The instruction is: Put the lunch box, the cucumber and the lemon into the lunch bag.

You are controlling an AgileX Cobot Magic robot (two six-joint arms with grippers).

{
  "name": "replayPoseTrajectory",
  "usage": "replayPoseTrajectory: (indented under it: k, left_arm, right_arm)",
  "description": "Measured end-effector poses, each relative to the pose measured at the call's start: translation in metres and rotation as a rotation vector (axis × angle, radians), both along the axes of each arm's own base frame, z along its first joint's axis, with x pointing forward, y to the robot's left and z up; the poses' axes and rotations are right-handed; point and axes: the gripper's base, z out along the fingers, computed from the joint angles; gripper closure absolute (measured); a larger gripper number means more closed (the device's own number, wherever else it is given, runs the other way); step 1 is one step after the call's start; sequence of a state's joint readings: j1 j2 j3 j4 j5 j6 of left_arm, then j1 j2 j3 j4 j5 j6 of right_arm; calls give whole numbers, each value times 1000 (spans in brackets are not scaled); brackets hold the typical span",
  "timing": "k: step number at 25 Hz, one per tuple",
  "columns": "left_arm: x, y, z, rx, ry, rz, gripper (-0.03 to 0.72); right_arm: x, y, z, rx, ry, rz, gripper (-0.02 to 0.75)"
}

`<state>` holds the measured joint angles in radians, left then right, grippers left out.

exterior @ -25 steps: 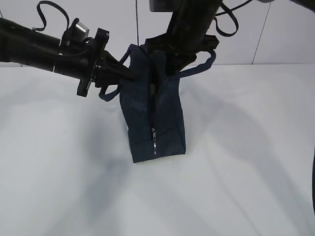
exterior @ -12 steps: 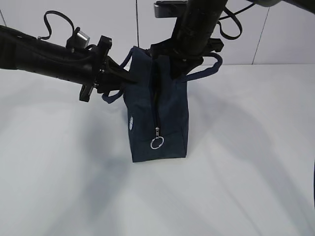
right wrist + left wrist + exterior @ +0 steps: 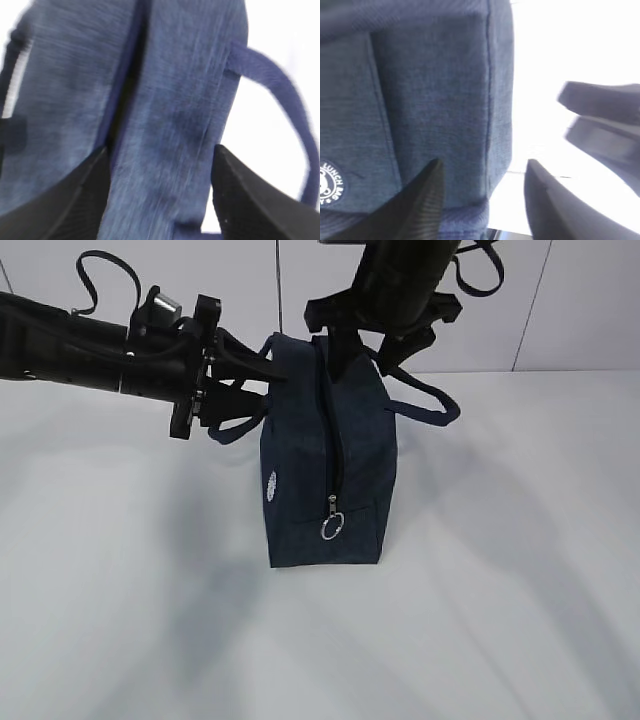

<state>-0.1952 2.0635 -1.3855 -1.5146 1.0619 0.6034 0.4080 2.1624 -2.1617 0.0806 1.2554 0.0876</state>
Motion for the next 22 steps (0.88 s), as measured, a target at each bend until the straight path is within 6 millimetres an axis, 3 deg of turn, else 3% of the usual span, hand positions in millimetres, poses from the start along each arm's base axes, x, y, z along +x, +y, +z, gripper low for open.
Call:
replayPoseTrajectory:
  k: [10,17,22]
  left_arm:
    - [4,24,11,-73,-7,8,306]
    - [0,27,41,-134,-88,28,299]
    - [-16,38,68,-14,-195,-37,321]
  right_arm:
    - [-24,-9,58,57,-112,1,260]
    - [-38,-9,82,86,-173,139,262]
    - [-62,-13,115,134,-246,226,262]
